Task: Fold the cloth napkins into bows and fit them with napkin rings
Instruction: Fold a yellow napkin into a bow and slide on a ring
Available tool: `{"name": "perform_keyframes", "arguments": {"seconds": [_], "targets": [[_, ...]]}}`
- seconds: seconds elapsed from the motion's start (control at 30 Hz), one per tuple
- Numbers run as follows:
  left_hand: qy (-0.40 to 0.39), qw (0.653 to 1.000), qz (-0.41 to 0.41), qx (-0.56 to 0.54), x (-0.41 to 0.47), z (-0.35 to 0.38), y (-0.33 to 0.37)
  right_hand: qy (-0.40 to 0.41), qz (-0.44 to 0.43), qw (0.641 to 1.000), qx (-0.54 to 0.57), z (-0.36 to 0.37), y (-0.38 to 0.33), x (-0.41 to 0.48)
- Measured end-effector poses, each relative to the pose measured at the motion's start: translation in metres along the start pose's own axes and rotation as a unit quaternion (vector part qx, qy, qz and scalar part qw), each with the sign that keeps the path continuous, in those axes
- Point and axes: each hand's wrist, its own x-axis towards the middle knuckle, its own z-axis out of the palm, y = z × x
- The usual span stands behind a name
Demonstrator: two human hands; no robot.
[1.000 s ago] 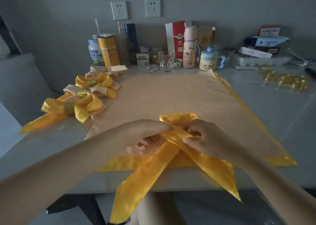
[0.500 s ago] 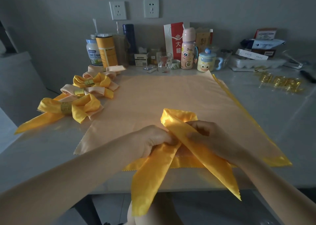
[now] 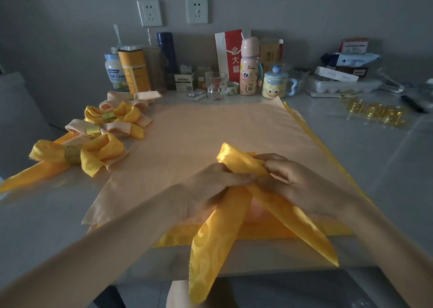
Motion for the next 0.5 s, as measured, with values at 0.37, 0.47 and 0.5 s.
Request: {"name": "perform_keyframes", "arguments": {"seconds": [0.37,0.47,0.5], "targets": [[0.129,0.983,0.133,0.011,0.075,-0.008,0.067,0.363,0.13,0.92,-0.064,-0.125,0.091,0.035],[0.132,0.983,0.129,0.017,0.107,-0.011,0.077,0.35,0.255,0.884,-0.179,-0.167,0.152,0.035],[0.147,0.981,0.128,0.023,0.116,-0.013,0.077,0.336,0.276,0.878,-0.201,-0.175,0.167,0.035]]}}
